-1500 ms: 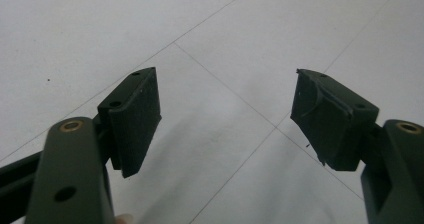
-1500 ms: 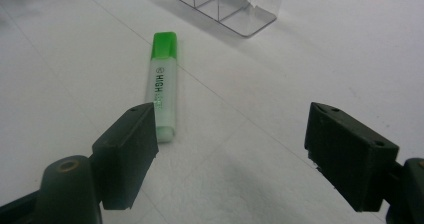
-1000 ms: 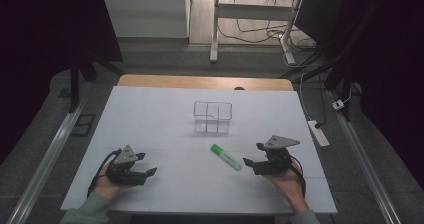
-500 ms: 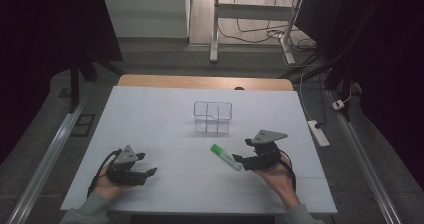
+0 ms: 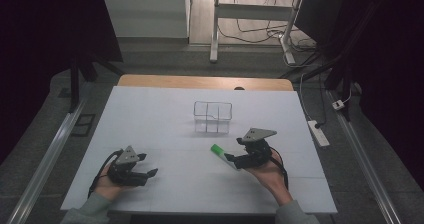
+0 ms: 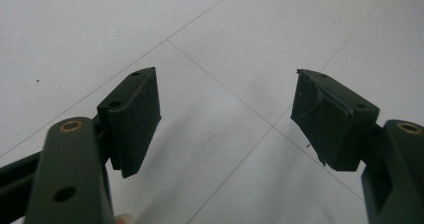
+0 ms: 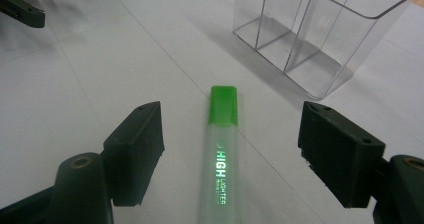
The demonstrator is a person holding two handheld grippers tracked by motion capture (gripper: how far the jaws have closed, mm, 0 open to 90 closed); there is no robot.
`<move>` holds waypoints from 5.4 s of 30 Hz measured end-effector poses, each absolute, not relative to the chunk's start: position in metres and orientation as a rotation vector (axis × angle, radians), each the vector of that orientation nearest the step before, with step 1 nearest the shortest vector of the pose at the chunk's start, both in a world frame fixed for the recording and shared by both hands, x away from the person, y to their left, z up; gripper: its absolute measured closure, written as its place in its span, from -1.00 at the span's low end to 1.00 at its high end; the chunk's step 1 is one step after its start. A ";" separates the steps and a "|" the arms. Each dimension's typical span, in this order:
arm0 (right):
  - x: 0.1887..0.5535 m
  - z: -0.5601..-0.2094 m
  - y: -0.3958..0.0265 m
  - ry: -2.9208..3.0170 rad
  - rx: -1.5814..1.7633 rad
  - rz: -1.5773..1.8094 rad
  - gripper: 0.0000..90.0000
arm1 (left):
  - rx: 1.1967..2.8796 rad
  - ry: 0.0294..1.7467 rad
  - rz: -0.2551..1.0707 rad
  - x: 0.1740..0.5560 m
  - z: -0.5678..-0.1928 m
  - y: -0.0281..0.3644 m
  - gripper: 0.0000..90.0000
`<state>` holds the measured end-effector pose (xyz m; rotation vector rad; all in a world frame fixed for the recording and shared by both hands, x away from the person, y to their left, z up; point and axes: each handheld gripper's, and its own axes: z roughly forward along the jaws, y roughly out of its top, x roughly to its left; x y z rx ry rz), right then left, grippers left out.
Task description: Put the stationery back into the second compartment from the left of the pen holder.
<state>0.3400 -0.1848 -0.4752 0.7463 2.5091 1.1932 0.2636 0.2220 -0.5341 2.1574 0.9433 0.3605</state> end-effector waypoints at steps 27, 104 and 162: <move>0.344 -0.483 -0.160 2.586 0.697 1.141 -0.34 | 2.209 0.915 0.329 0.265 -0.538 0.216 -0.41; 0.350 -0.499 -0.081 2.762 0.593 1.053 -0.29 | 2.287 0.886 0.313 0.266 -0.543 0.210 -0.45; 0.392 -0.504 -0.105 2.805 0.776 0.594 0.48 | 2.227 0.903 0.339 0.265 -0.536 0.215 -0.45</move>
